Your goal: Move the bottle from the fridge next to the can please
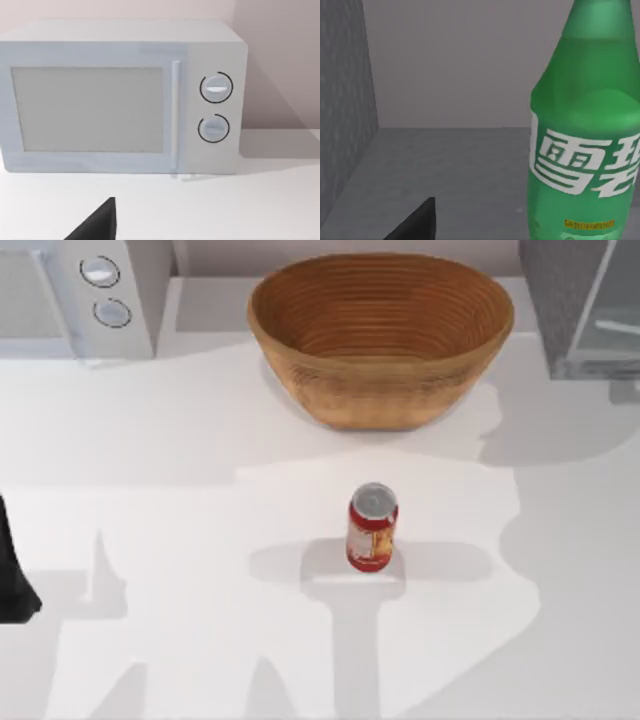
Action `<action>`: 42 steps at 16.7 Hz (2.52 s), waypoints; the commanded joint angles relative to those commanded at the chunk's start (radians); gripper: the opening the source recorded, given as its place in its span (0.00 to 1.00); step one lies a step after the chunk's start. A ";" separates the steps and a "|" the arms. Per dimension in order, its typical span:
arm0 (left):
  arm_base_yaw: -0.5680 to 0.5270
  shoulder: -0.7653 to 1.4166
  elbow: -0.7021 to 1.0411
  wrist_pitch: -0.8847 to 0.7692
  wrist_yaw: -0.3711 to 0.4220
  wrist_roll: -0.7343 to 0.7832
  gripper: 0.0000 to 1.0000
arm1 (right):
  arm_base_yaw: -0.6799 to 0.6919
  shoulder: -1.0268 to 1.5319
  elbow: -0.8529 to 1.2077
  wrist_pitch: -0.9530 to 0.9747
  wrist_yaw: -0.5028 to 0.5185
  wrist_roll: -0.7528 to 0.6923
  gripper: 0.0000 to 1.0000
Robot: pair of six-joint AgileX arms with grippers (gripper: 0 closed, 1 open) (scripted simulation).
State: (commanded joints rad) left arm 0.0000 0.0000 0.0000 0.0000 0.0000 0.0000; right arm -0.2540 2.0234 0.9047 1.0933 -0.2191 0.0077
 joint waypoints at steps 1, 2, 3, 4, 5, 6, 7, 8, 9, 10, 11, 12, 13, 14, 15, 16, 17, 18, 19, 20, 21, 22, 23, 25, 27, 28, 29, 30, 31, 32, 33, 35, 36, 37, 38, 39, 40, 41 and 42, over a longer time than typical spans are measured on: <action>0.000 0.000 0.000 0.000 0.000 0.000 1.00 | -0.006 0.045 0.024 0.028 -0.005 0.000 1.00; 0.000 0.000 0.000 0.000 0.000 0.000 1.00 | -0.010 0.079 0.043 0.051 -0.010 0.000 1.00; 0.000 0.000 0.000 0.000 0.000 0.000 1.00 | -0.014 0.102 0.056 0.067 -0.013 -0.001 1.00; 0.000 0.000 0.000 0.000 0.000 0.000 1.00 | -0.015 0.115 0.064 0.076 -0.014 -0.001 1.00; 0.000 0.000 0.000 0.000 0.000 0.000 1.00 | -0.015 0.117 0.065 0.077 -0.015 -0.001 1.00; 0.000 0.000 0.000 0.000 0.000 0.000 1.00 | -0.015 0.117 0.065 0.077 -0.015 -0.001 1.00; 0.000 0.000 0.000 0.000 0.000 0.000 1.00 | -0.015 0.117 0.065 0.077 -0.015 -0.001 1.00; 0.000 0.000 0.000 0.000 0.000 0.000 1.00 | -0.015 0.117 0.065 0.077 -0.015 -0.001 1.00; 0.000 0.000 0.000 0.000 0.000 0.000 1.00 | -0.010 0.115 0.061 0.075 -0.013 -0.001 1.00; 0.000 0.000 0.000 0.000 0.000 0.000 1.00 | -0.010 0.117 0.064 0.074 -0.013 -0.001 1.00; 0.000 0.000 0.000 0.000 0.000 0.000 1.00 | -0.009 0.124 0.077 0.069 -0.011 -0.001 1.00; 0.000 0.000 0.000 0.000 0.000 0.000 1.00 | -0.008 0.135 0.099 0.059 -0.008 -0.001 1.00; 0.000 0.000 0.000 0.000 0.000 0.000 1.00 | -0.006 0.150 0.128 0.047 -0.005 -0.001 1.00; 0.000 0.000 0.000 0.000 0.000 0.000 1.00 | -0.003 0.167 0.161 0.032 -0.001 -0.001 1.00; 0.000 0.000 0.000 0.000 0.000 0.000 1.00 | 0.000 0.186 0.197 0.015 0.002 -0.001 1.00; 0.000 0.000 0.000 0.000 0.000 0.000 1.00 | 0.004 0.205 0.233 -0.003 0.006 -0.002 1.00; 0.000 0.000 0.000 0.000 0.000 0.000 1.00 | 0.007 0.223 0.269 -0.021 0.009 -0.002 1.00; 0.000 0.000 0.000 0.000 0.000 0.000 1.00 | 0.010 0.239 0.302 -0.037 0.013 -0.002 1.00; 0.000 0.000 0.000 0.000 0.000 0.000 1.00 | 0.013 0.252 0.329 -0.051 0.016 -0.002 1.00; 0.000 0.000 0.000 0.000 0.000 0.000 1.00 | 0.015 0.261 0.347 -0.060 0.018 -0.002 1.00; 0.000 0.000 0.000 0.000 0.000 0.000 1.00 | 0.016 0.265 0.355 -0.065 0.019 -0.002 1.00; 0.000 0.000 0.000 0.000 0.000 0.000 1.00 | 0.016 0.266 0.355 -0.065 0.019 -0.002 1.00; 0.000 0.000 0.000 0.000 0.000 0.000 1.00 | 0.016 0.266 0.355 -0.065 0.019 -0.002 1.00; 0.000 0.000 0.000 0.000 0.000 0.000 1.00 | 0.016 0.266 0.355 -0.065 0.019 -0.002 0.92; 0.000 0.000 0.000 0.000 0.000 0.000 1.00 | 0.016 0.266 0.355 -0.065 0.019 -0.002 0.77; 0.000 0.000 0.000 0.000 0.000 0.000 1.00 | 0.016 0.266 0.355 -0.065 0.019 -0.002 0.70; 0.000 0.000 0.000 0.000 0.000 0.000 1.00 | 0.016 0.266 0.355 -0.065 0.019 -0.002 0.62; 0.000 0.000 0.000 0.000 0.000 0.000 1.00 | 0.016 0.266 0.355 -0.065 0.019 -0.002 0.55; 0.000 0.000 0.000 0.000 0.000 0.000 1.00 | 0.016 0.266 0.355 -0.065 0.019 -0.002 0.47; 0.000 0.000 0.000 0.000 0.000 0.000 1.00 | 0.016 0.266 0.355 -0.065 0.019 -0.002 0.40; 0.000 0.000 0.000 0.000 0.000 0.000 1.00 | 0.016 0.266 0.355 -0.065 0.019 -0.002 0.32; 0.000 0.000 0.000 0.000 0.000 0.000 1.00 | 0.016 0.266 0.355 -0.065 0.019 -0.002 0.17; 0.000 0.000 0.000 0.000 0.000 0.000 1.00 | 0.016 0.266 0.355 -0.065 0.019 -0.002 0.10; 0.000 0.000 0.000 0.000 0.000 0.000 1.00 | 0.016 0.266 0.355 -0.065 0.019 -0.002 0.02; 0.000 0.000 0.000 0.000 0.000 0.000 1.00 | 0.016 0.266 0.355 -0.065 0.019 -0.002 0.00; 0.000 0.000 0.000 0.000 0.000 0.000 1.00 | 0.016 0.266 0.355 -0.065 0.019 -0.002 0.00; 0.000 0.000 0.000 0.000 0.000 0.000 1.00 | 0.016 0.266 0.355 -0.065 0.019 -0.002 0.00; 0.000 0.000 0.000 0.000 0.000 0.000 1.00 | 0.016 0.266 0.355 -0.065 0.019 -0.002 0.00; 0.000 0.000 0.000 0.000 0.000 0.000 1.00 | 0.016 0.266 0.355 -0.065 0.019 -0.002 0.00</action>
State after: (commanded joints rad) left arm 0.0000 0.0000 0.0000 0.0000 0.0000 0.0000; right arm -0.2379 2.2890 1.2596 1.0286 -0.2003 0.0054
